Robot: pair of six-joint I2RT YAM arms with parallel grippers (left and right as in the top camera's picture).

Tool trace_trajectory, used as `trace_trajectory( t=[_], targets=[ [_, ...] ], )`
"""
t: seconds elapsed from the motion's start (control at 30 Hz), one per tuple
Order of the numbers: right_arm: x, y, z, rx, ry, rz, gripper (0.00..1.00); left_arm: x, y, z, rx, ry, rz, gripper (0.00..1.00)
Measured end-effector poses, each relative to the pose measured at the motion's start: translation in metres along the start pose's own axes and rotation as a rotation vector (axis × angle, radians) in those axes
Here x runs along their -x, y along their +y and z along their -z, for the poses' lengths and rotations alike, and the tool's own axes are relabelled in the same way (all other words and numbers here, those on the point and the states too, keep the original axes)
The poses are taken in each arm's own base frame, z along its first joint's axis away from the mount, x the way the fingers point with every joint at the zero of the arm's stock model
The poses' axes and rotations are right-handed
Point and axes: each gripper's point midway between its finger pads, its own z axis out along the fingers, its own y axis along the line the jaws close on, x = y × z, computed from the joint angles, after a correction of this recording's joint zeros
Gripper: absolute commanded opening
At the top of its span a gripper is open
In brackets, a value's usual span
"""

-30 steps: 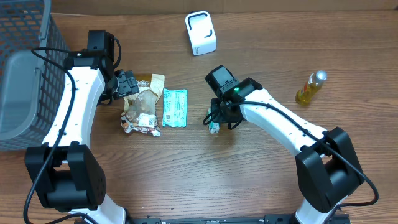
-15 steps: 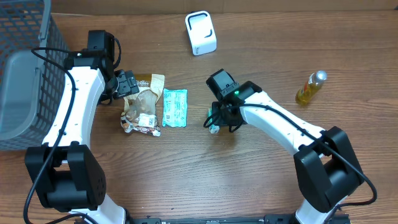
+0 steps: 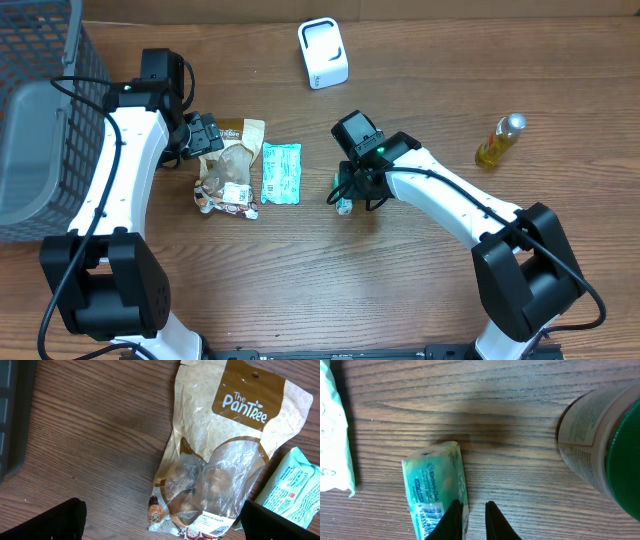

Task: Scan the item barcode

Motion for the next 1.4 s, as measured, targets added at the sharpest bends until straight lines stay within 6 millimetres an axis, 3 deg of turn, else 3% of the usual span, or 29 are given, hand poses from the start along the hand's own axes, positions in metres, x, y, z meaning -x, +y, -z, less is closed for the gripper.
trace_trajectory(
  t=[0.47, 0.53, 1.4],
  targets=[
    [0.0016, 0.001, 0.0, 0.004, -0.006, -0.001, 0.11, 0.0, 0.0, 0.0, 0.0, 0.0, 0.0, 1.0],
    [0.0016, 0.0011, 0.0, 0.004, -0.007, -0.002, 0.04, 0.0, 0.0, 0.0, 0.0, 0.0, 0.0, 0.99],
    [0.0031, 0.0021, 0.0, 0.009, -0.013, -0.004, 0.04, 0.0, 0.0, 0.0, 0.0, 0.0, 0.0, 1.0]
  ],
)
